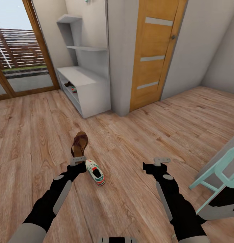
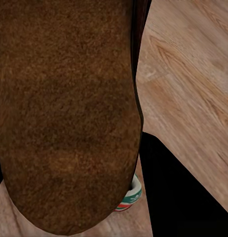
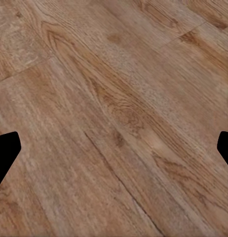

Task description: Pick up the two gym shoes and the two sandals from the corridor floor and place them onto the hallstand (shoe rack) in the corridor, making sure they are on the rack and not on the floor. Arrange them so the two gym shoes are next to each other and the two sandals are next to each other.

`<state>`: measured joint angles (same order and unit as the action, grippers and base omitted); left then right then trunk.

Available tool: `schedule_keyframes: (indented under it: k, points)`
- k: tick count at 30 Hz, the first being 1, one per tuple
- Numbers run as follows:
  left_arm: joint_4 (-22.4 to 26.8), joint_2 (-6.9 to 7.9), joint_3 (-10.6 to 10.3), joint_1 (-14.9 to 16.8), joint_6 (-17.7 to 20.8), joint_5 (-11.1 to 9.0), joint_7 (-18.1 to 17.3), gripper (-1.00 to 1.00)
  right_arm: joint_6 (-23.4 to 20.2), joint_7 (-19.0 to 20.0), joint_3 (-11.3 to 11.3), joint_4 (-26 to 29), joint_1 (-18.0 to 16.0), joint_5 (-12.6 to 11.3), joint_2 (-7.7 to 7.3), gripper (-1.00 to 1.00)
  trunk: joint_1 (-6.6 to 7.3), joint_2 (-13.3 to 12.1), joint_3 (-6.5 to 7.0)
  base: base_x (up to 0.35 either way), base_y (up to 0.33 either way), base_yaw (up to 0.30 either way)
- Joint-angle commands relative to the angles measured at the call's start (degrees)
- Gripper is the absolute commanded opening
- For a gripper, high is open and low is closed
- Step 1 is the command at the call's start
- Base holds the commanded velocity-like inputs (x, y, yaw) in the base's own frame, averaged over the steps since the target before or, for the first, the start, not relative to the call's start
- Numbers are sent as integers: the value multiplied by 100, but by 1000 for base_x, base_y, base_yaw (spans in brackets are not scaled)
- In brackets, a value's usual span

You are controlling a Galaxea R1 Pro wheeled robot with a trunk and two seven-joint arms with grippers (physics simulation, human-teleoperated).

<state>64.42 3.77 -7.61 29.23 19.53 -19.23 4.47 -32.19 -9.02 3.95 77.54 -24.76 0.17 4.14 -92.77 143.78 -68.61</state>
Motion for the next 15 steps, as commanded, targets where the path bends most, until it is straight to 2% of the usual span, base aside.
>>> schedule_keyframes:
  k: [1, 6, 15]
  points:
    - [9, 6, -19, 3, 26, -39, 36, -100, -33, -31, 9, 7, -3, 1, -1, 100, 1, 2, -2, 0, 0, 104]
    - [9, 6, -20, 3, 25, -37, 36, -100, -33, -31, 9, 5, -3, 1, -1, 100, 1, 2, 6, 0, 0, 204]
    - [9, 4, -20, -1, 28, -37, 36, -100, -34, -31, 10, 7, -3, 1, -1, 100, 1, 2, 9, 0, 0, 280]
